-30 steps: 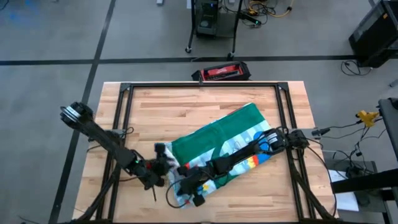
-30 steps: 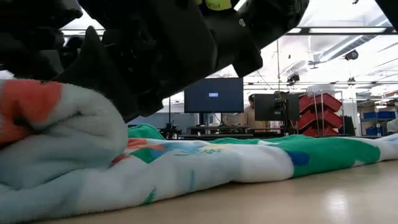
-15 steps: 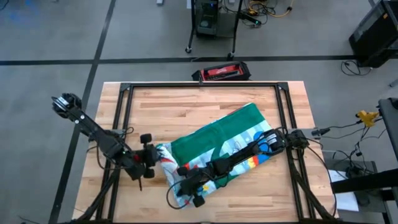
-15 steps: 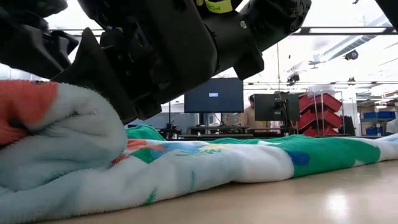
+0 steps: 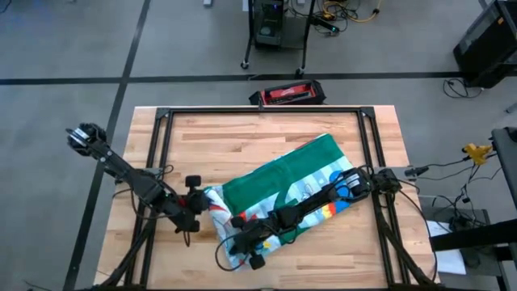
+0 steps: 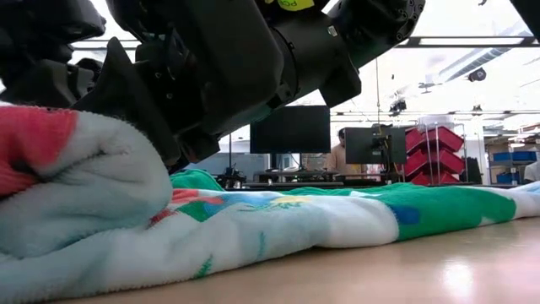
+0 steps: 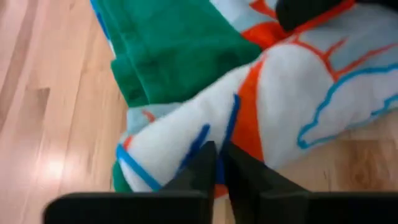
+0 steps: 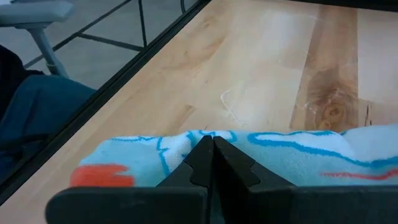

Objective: Roll towel
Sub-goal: Roll the multi-color dinosaur print towel

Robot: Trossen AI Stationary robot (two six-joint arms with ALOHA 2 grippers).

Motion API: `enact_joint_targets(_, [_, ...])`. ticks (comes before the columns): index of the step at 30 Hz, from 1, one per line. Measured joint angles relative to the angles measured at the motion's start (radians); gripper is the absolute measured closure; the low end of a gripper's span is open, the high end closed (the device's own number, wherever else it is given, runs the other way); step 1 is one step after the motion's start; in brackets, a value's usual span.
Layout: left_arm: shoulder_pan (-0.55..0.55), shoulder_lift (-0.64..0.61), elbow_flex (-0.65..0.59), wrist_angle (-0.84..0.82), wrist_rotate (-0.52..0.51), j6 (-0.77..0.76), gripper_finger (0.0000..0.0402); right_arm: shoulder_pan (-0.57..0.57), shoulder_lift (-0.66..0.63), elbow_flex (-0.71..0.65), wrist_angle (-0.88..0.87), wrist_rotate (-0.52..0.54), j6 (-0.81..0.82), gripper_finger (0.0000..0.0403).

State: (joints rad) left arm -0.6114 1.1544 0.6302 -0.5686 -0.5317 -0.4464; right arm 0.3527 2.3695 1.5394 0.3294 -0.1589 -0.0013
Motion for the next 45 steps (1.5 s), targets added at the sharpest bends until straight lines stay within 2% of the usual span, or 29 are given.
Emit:
enact_joint_targets(6, [0.064, 0.047, -0.014, 0.032, -0.008, 0.039, 0.0398, 0.000, 0.000, 0.000, 0.000, 0.002, 0.003, 0.0403])
enact_joint_targets(13, [0.166, 0.113, -0.017, 0.199, -0.039, 0.192, 0.0400, 0.001, 0.000, -0.001, 0.000, 0.002, 0.003, 0.0403])
enact_joint_targets(21, [0.290, 0.242, -0.016, 0.245, 0.007, 0.245, 0.0401, 0.003, -0.009, -0.002, -0.019, 0.011, -0.005, 0.0403])
enact_joint_targets(28, [0.300, 0.326, -0.012, 0.237, 0.013, 0.224, 0.0401, 0.003, -0.053, -0.005, -0.094, 0.013, -0.044, 0.0403])
enact_joint_targets(34, [0.300, 0.305, -0.016, 0.159, 0.029, 0.176, 0.0401, 0.004, -0.058, -0.005, -0.103, -0.009, -0.067, 0.0403])
enact_joint_targets(41, [0.300, 0.297, -0.039, 0.188, 0.033, 0.176, 0.0401, 0.031, -0.063, -0.007, -0.088, -0.041, -0.091, 0.0403])
enact_joint_targets(45, [0.300, 0.297, -0.066, 0.242, 0.029, 0.190, 0.0402, 0.037, -0.048, -0.019, -0.013, -0.067, -0.086, 0.0403])
